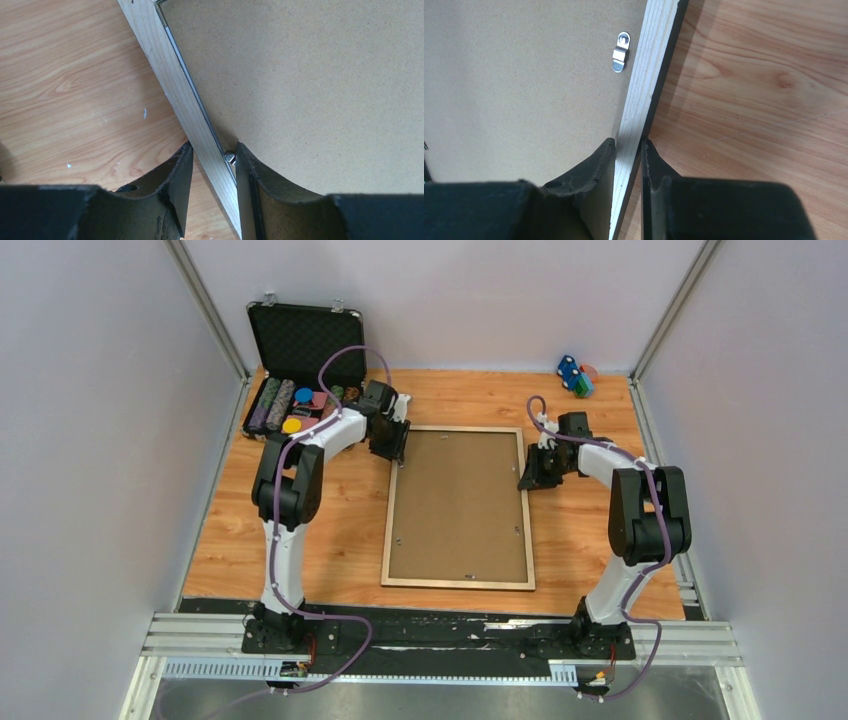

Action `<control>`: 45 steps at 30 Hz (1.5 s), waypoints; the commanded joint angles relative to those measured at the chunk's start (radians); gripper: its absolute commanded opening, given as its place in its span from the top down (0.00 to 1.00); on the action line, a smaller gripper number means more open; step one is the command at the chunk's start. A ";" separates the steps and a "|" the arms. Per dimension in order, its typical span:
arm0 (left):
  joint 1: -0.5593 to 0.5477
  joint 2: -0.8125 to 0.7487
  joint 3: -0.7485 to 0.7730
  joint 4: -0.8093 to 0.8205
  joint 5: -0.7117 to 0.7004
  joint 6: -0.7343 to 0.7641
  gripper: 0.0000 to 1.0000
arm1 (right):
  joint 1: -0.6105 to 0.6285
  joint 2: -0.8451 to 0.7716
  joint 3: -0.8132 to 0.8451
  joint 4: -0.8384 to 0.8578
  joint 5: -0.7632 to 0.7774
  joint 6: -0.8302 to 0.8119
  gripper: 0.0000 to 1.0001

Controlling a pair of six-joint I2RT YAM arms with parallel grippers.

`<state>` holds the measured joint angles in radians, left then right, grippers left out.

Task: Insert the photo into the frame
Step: Install the photo frame at the center of the board.

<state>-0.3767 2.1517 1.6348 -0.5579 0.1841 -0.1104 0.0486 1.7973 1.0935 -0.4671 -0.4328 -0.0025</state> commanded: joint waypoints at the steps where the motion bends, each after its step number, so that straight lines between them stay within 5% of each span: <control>1: -0.002 -0.008 -0.041 -0.022 -0.034 0.017 0.57 | -0.007 0.010 -0.014 -0.055 -0.036 -0.023 1.00; 26: -0.018 -0.058 -0.131 -0.098 0.086 0.149 0.77 | -0.009 0.026 -0.004 -0.054 -0.024 -0.012 1.00; 38: -0.025 -0.088 -0.138 -0.145 0.112 0.274 0.77 | -0.009 0.048 0.005 -0.055 -0.008 -0.004 1.00; 42: -0.025 -0.106 -0.142 -0.144 0.100 0.287 0.69 | -0.010 0.051 0.006 -0.055 -0.006 -0.004 1.00; 45: -0.025 -0.128 -0.136 -0.139 0.083 0.280 0.45 | -0.010 0.054 0.008 -0.054 -0.006 -0.004 1.00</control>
<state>-0.3779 2.0766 1.5295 -0.5594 0.2420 0.0731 0.0406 1.8126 1.1004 -0.5110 -0.4725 0.0051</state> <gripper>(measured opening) 0.432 0.196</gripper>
